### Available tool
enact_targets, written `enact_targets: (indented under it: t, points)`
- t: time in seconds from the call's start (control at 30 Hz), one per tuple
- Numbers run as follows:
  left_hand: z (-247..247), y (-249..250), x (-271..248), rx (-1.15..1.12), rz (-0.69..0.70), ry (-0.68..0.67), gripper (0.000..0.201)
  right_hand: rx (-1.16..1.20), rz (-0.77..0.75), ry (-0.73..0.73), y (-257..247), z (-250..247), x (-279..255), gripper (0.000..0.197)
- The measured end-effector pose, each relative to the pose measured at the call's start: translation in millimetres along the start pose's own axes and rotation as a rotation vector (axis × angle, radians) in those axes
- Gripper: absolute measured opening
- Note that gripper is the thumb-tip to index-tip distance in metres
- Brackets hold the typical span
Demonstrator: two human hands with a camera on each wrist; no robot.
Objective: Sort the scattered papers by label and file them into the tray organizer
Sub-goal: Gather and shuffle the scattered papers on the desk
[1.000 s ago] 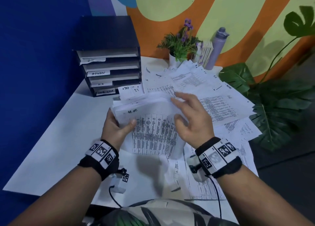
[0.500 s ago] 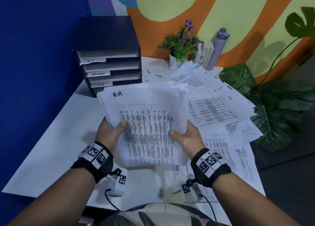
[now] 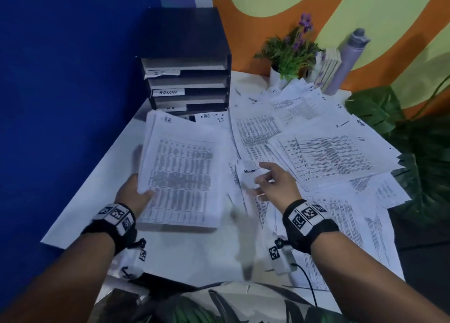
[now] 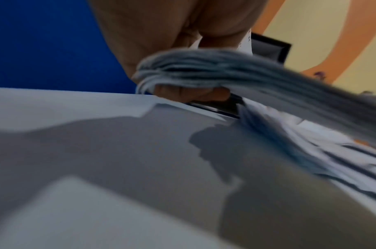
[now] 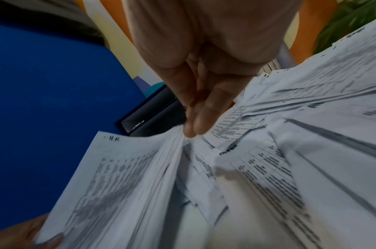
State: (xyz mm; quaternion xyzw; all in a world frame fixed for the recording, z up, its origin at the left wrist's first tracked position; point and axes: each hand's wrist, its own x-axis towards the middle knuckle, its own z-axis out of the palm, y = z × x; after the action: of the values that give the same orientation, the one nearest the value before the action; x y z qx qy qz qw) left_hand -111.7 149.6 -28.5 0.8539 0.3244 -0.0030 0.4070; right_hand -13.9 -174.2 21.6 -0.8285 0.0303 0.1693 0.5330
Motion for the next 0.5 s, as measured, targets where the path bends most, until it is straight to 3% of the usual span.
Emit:
enact_targets:
  t: [0.17, 0.23, 0.3, 0.33, 0.4, 0.5]
  points:
    - [-26.5, -41.9, 33.5, 0.186, -0.126, 0.029, 0.028, -0.069, 0.033, -0.035, 24.8, -13.7, 7.0, 0.022]
    - [-26.9, -46.5, 38.9, 0.172, -0.161, 0.040, 0.044, -0.156, 0.051, -0.060, 35.0, -20.4, 10.6, 0.021]
    - [-19.3, -41.5, 41.9, 0.201, -0.191, 0.088, 0.079, -0.281, 0.072, -0.134, 41.3, -28.2, 12.4, 0.022]
    - [-13.1, -34.6, 43.8, 0.243, -0.188, 0.123, 0.092, -0.367, 0.095, -0.192, 44.2, -32.7, 12.9, 0.026]
    - [5.9, -13.6, 49.3, 0.252, -0.100, 0.158, 0.093, -0.575, 0.139, -0.265, 53.0, -43.8, 17.5, 0.037]
    - [46.3, 22.7, 53.8, 0.063, 0.031, 0.022, 0.083, -0.732, 0.212, -0.163, 69.4, -70.3, 25.7, 0.042]
